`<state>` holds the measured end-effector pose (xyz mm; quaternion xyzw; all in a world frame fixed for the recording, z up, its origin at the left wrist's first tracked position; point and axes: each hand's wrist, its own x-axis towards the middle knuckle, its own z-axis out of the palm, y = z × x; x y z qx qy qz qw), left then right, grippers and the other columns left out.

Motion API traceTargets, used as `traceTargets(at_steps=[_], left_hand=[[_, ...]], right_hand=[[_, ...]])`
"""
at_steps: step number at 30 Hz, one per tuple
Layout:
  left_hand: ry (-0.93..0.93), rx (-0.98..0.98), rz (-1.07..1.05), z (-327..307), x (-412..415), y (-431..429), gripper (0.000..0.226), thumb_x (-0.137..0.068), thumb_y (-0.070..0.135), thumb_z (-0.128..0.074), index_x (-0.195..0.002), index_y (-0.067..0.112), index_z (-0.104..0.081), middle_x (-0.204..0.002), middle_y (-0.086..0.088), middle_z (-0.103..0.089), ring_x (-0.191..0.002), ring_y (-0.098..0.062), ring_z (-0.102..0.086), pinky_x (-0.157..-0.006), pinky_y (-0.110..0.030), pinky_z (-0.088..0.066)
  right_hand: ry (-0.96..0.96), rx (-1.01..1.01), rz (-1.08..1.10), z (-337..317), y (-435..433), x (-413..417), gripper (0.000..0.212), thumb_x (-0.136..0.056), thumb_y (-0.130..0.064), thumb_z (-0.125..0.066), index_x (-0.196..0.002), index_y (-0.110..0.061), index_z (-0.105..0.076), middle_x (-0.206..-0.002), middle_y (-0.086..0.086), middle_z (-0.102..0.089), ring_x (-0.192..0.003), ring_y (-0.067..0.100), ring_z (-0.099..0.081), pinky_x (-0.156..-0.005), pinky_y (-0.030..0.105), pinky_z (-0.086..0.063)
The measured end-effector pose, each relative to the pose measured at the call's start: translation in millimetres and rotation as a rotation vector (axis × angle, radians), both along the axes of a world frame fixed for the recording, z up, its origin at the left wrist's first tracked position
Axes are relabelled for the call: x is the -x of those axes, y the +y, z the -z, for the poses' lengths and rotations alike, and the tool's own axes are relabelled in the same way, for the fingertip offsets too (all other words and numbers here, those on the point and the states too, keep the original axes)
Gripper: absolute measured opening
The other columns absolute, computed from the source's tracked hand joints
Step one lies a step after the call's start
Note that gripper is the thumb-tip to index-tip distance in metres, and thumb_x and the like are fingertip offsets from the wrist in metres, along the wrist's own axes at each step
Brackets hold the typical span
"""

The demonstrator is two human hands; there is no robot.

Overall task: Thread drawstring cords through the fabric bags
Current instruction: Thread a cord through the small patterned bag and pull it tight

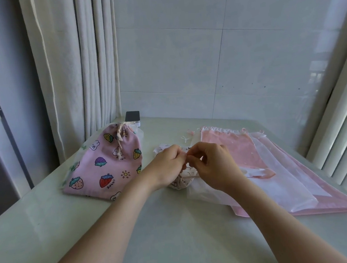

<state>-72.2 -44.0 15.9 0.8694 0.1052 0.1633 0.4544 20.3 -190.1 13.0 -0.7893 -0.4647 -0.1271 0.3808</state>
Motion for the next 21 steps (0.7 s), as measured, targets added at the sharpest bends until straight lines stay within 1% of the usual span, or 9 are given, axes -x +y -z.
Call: traceTargets(at_steps=[1, 2, 5, 8, 10, 12, 16, 18, 21], left_hand=[[-0.007, 0.016, -0.004, -0.3, 0.0, 0.8, 0.026, -0.108, 0.031, -0.044, -0.091, 0.015, -0.057, -0.082, 0.005, -0.064, -0.075, -0.013, -0.056, -0.072, -0.031, -0.044], [-0.014, 0.029, -0.010, -0.3, -0.4, 1.4, 0.025, -0.108, 0.031, -0.046, -0.092, 0.015, -0.058, -0.083, 0.005, -0.065, -0.076, -0.013, -0.057, -0.073, -0.032, -0.045], [-0.026, 0.062, -0.003, -1.3, -1.1, 1.2, 0.020, -0.107, 0.028, -0.049, -0.095, 0.015, -0.058, -0.085, 0.004, -0.065, -0.076, -0.013, -0.057, -0.071, -0.029, -0.043], [-0.011, 0.085, 0.017, -2.6, -0.7, -0.1, 0.018, -0.108, 0.026, -0.049, -0.097, 0.015, -0.058, -0.082, 0.004, -0.064, -0.067, -0.007, -0.055, -0.060, -0.019, -0.040], [-0.009, 0.076, 0.036, -2.4, -0.1, -0.1, 0.017, -0.108, 0.025, -0.051, -0.098, 0.014, -0.059, -0.078, 0.004, -0.064, -0.059, -0.003, -0.054, -0.053, -0.015, -0.039], [-0.027, 0.078, 0.063, -2.2, 0.5, 0.7, 0.017, -0.108, 0.023, -0.054, -0.100, 0.011, -0.063, -0.073, 0.004, -0.063, -0.054, 0.000, -0.053, -0.051, -0.013, -0.039], [-0.068, 0.128, 0.100, -1.8, 0.9, 4.4, 0.017, -0.107, 0.018, -0.058, -0.101, 0.010, -0.073, -0.073, 0.001, -0.065, -0.064, -0.008, -0.056, -0.059, -0.017, -0.042], [-0.061, 0.126, 0.104, -1.3, 1.2, 7.4, 0.018, -0.105, 0.016, -0.060, -0.099, 0.011, -0.076, -0.074, -0.001, -0.067, -0.067, -0.012, -0.058, -0.062, -0.020, -0.044], [-0.045, 0.040, 0.136, -0.5, 3.3, 12.6, 0.019, -0.104, 0.018, -0.063, -0.094, 0.011, -0.078, -0.074, -0.003, -0.069, -0.066, -0.013, -0.058, -0.064, -0.025, -0.046]], right_hand=[[-0.008, 0.006, 0.005, 0.2, 0.5, 1.0, 0.009, -0.095, -0.018, -0.068, -0.089, -0.021, -0.073, -0.076, -0.015, -0.072, -0.066, -0.001, -0.063, -0.067, 0.011, -0.045], [-0.010, 0.008, 0.004, 0.9, 1.0, 1.6, 0.009, -0.096, -0.018, -0.066, -0.089, -0.019, -0.071, -0.075, -0.014, -0.070, -0.064, 0.001, -0.061, -0.064, 0.012, -0.042], [-0.036, 0.049, -0.003, 4.7, 0.7, 1.1, 0.010, -0.098, -0.019, -0.056, -0.089, -0.018, -0.059, -0.071, -0.009, -0.063, -0.059, 0.010, -0.054, -0.056, 0.026, -0.039], [-0.115, 0.115, -0.017, 6.0, -1.0, 0.8, 0.015, -0.097, -0.028, -0.043, -0.088, -0.017, -0.047, -0.066, -0.003, -0.055, -0.056, 0.019, -0.046, -0.054, 0.040, -0.037], [-0.178, 0.146, -0.012, 5.7, -1.5, 1.0, 0.015, -0.095, -0.027, -0.041, -0.087, -0.015, -0.045, -0.063, 0.001, -0.053, -0.055, 0.026, -0.045, -0.052, 0.040, -0.031], [-0.218, 0.151, 0.015, 5.6, -1.4, -0.5, 0.013, -0.092, -0.025, -0.046, -0.083, -0.015, -0.045, -0.059, 0.002, -0.051, -0.054, 0.029, -0.046, -0.052, 0.037, -0.027], [-0.107, 0.042, 0.051, 4.0, 0.2, -1.7, 0.013, -0.085, -0.029, -0.051, -0.075, -0.022, -0.047, -0.055, -0.002, -0.049, -0.053, 0.020, -0.043, -0.052, 0.044, -0.042], [-0.078, -0.008, 0.055, 2.9, 0.4, -0.4, 0.013, -0.084, -0.028, -0.053, -0.073, -0.023, -0.049, -0.055, -0.004, -0.050, -0.053, 0.017, -0.043, -0.053, 0.044, -0.044], [-0.083, -0.031, 0.068, 3.3, 0.0, 0.3, 0.012, -0.086, -0.026, -0.057, -0.077, -0.021, -0.052, -0.056, -0.004, -0.053, -0.054, 0.019, -0.045, -0.053, 0.043, -0.045]])
